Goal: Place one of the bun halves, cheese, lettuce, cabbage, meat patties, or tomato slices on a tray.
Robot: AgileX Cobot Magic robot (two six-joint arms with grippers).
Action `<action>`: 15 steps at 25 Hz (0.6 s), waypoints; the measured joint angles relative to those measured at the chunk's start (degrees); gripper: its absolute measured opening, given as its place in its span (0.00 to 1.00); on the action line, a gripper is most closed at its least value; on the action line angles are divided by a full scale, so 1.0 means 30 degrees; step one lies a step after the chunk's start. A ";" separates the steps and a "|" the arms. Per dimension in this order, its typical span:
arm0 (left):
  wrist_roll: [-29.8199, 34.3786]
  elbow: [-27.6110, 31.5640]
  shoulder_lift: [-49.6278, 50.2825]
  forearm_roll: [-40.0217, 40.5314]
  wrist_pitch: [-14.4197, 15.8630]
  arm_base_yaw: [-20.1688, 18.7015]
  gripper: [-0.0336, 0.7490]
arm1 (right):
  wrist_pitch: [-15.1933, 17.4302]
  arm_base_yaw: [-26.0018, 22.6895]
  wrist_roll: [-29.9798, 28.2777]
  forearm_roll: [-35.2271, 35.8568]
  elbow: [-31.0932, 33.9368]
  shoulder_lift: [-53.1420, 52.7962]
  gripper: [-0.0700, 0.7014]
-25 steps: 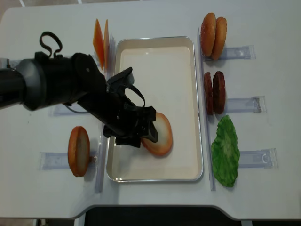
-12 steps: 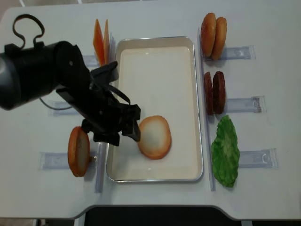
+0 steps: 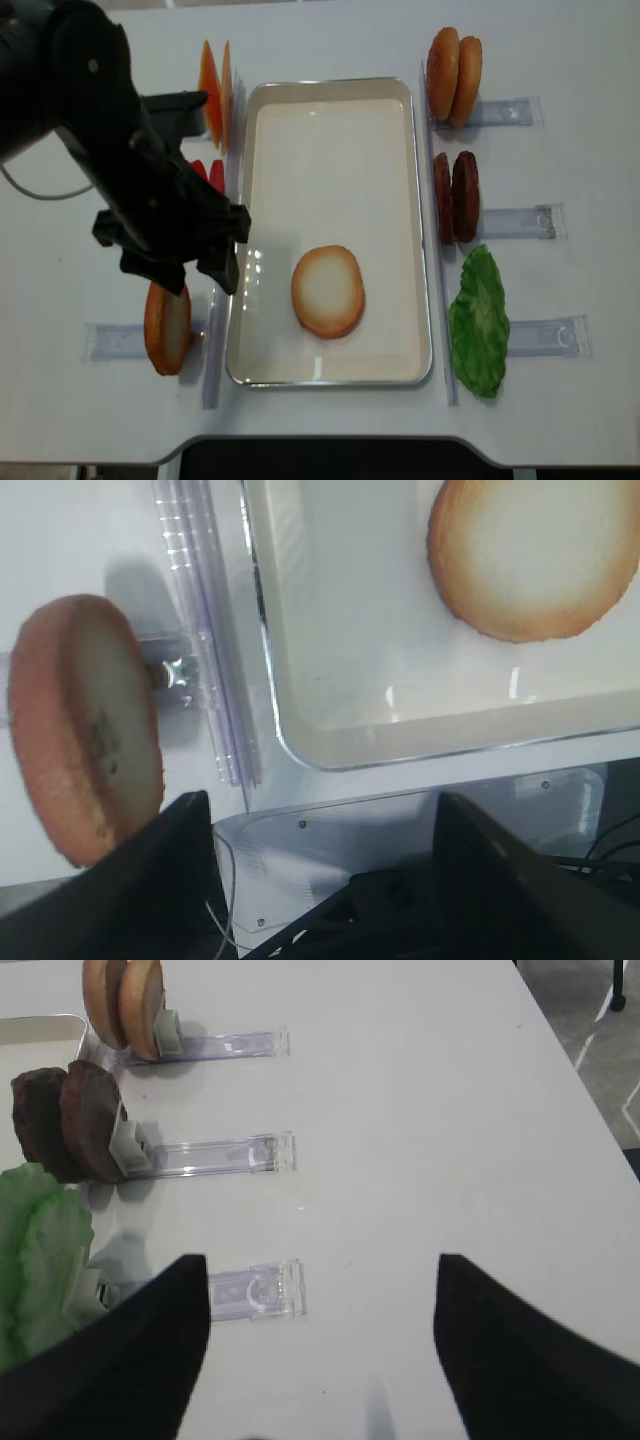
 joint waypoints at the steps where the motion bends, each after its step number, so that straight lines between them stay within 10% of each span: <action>1: -0.0139 -0.0198 -0.0070 0.0073 0.0100 0.0000 0.71 | 0.0000 0.0000 0.0000 0.0000 0.0000 0.0000 0.68; 15: 0.1206 -0.0348 -0.1752 0.1822 0.0413 0.1526 0.71 | 0.0000 0.0000 0.0000 0.0000 0.0000 0.0000 0.68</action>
